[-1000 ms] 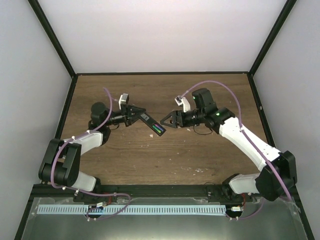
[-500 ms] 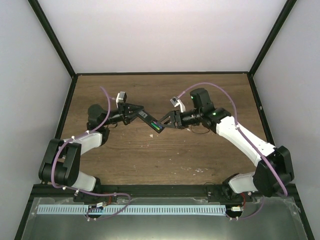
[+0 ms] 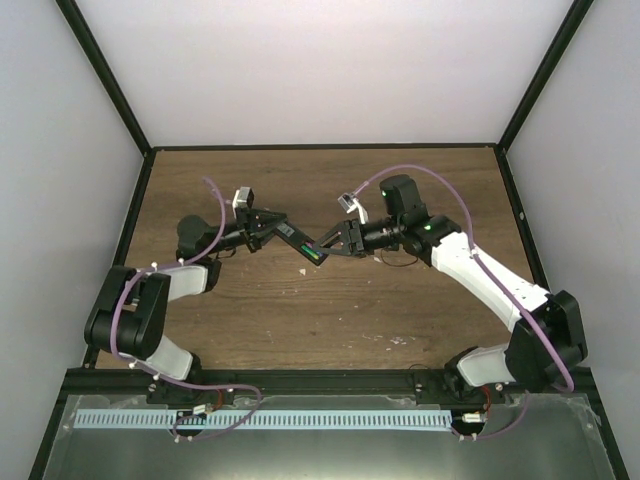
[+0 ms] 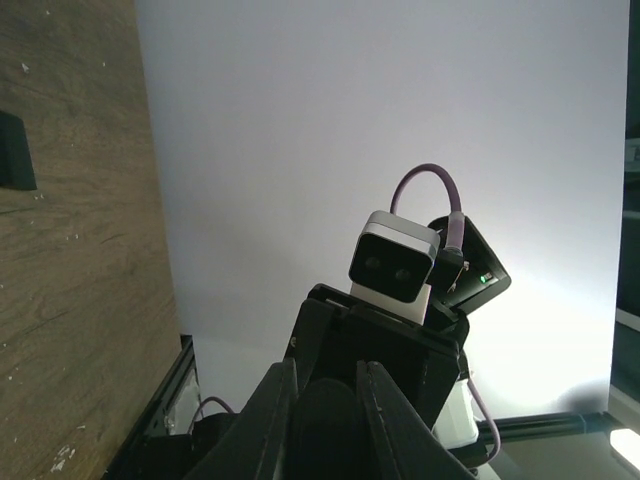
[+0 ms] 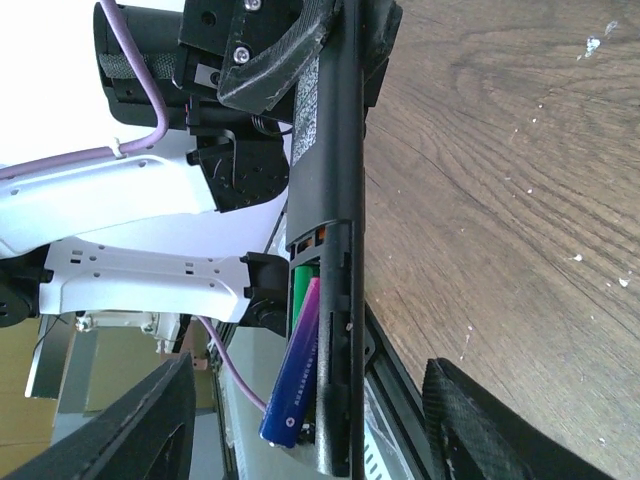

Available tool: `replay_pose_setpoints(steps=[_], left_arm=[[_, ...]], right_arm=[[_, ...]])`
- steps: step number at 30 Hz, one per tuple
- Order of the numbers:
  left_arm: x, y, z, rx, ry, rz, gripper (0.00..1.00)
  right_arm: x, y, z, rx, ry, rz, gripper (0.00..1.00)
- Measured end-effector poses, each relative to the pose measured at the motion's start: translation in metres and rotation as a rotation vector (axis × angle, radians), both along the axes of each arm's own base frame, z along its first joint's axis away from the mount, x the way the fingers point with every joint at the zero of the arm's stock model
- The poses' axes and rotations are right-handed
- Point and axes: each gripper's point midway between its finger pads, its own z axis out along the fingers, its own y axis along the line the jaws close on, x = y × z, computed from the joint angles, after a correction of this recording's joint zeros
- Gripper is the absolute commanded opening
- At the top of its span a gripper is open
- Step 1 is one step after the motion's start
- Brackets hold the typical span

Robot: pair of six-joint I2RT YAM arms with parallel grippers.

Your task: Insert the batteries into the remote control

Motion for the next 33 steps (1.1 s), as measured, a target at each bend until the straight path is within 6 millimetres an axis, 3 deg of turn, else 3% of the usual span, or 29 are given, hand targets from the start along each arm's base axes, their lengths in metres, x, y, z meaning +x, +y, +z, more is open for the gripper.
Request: replay_pose_setpoints(steps=[33], left_arm=[[0.0, 0.0, -0.006, 0.032, -0.019, 0.008, 0.0]], right_arm=[[-0.004, 0.006, -0.02, -0.004, 0.054, 0.073, 0.31]])
